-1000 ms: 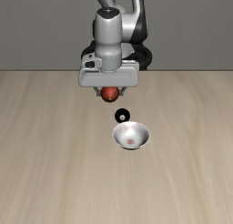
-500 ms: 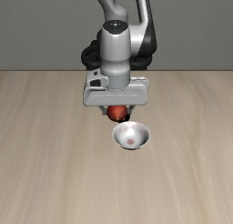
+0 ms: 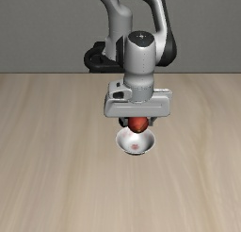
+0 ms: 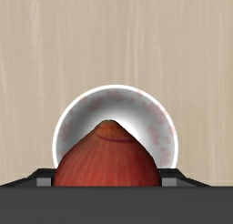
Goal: Pick up the onion and put it on the bowl
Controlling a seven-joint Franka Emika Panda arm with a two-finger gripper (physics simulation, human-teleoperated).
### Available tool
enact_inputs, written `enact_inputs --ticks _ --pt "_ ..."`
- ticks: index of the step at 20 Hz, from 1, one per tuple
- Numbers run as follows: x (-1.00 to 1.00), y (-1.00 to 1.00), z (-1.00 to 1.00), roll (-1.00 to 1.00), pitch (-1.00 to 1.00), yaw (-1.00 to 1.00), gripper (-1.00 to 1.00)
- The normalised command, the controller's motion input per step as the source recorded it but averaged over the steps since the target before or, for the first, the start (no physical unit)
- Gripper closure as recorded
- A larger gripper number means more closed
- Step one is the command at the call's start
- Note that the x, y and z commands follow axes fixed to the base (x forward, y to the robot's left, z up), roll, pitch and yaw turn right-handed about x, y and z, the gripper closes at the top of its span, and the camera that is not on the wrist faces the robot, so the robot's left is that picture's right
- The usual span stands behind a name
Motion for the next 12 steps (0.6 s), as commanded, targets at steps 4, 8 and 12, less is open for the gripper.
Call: enact_inputs --ticks 4,8,12 --pt "0.0 0.0 -0.25 0.0 0.0 0.0 -1.0" --pt "0.0 0.0 0.0 0.0 0.0 0.0 -1.0" --pt "0.0 0.0 0.0 0.0 0.0 0.0 -1.0"
